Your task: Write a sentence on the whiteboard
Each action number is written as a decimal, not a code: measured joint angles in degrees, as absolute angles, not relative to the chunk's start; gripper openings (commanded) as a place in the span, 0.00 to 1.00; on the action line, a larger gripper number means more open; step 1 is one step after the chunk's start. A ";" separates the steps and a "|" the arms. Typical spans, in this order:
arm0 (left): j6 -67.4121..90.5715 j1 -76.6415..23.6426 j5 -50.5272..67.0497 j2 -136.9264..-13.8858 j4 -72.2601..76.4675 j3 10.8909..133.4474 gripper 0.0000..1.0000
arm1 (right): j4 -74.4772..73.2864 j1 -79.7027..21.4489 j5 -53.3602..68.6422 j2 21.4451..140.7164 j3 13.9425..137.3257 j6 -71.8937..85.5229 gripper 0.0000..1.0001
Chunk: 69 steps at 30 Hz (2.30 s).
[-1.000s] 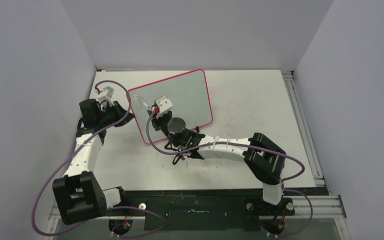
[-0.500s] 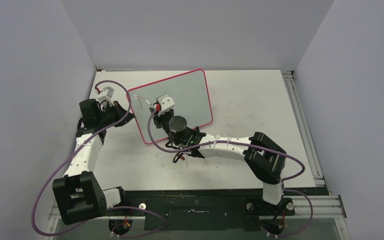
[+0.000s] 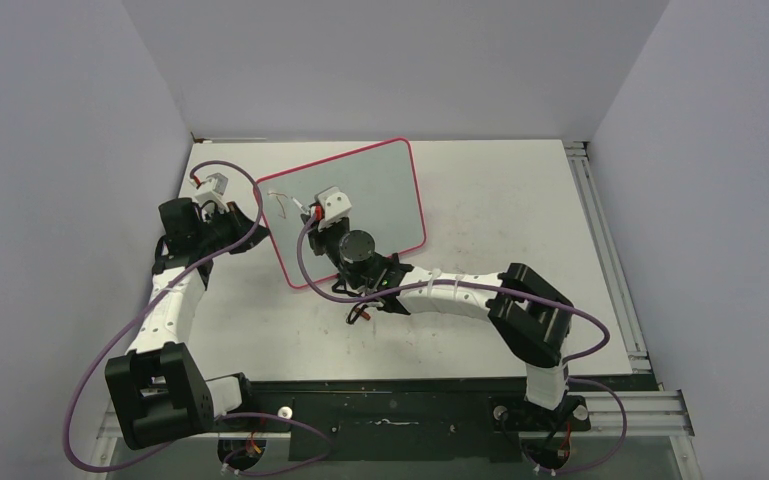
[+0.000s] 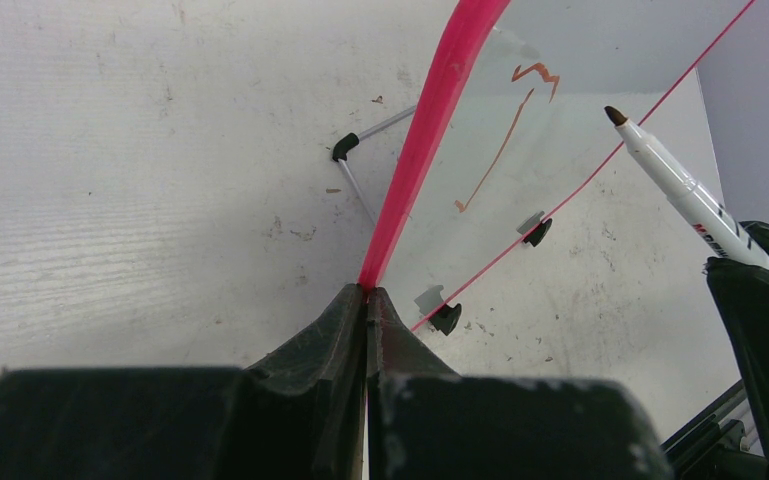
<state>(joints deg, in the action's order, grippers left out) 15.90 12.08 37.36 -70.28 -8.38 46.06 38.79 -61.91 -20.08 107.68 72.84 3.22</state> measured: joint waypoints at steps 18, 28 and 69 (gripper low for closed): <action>15.88 12.03 37.32 -70.28 -8.38 46.06 0.00 | 38.00 -61.49 -19.35 109.65 73.28 4.14 0.05; 15.88 12.03 37.34 -70.28 -8.38 46.06 0.00 | 37.58 -61.47 -18.06 109.65 73.30 4.16 0.05; 15.84 12.03 36.62 -70.28 -8.40 46.06 0.00 | 38.13 -61.56 -19.29 109.65 71.66 4.25 0.05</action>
